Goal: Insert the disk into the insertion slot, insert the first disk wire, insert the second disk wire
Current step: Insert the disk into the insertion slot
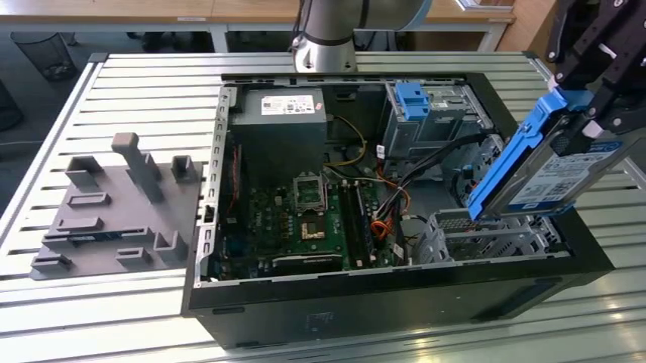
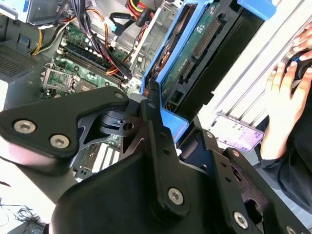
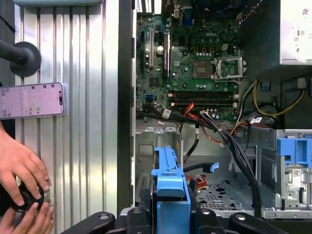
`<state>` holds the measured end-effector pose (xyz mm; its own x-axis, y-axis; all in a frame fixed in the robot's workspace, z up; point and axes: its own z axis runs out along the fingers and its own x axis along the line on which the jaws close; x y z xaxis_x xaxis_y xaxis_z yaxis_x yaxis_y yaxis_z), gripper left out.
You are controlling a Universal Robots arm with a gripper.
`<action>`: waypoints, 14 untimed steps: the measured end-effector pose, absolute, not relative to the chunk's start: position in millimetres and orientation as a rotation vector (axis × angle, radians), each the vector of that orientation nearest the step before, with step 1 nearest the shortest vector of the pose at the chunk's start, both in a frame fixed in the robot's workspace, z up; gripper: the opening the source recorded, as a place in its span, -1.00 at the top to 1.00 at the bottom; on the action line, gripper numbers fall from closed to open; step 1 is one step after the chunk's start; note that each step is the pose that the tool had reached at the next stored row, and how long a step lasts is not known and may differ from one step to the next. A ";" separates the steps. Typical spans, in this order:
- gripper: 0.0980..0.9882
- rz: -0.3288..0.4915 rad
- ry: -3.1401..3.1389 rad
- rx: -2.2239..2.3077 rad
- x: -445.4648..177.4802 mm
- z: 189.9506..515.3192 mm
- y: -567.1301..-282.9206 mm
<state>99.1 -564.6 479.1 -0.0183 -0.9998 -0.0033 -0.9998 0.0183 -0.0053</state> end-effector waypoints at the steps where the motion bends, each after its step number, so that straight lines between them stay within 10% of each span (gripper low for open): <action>1: 0.40 -0.002 2.237 -2.197 98.0 478.5 -564.6; 14: 0.40 -0.003 2.237 -2.196 89.0 467.6 -560.3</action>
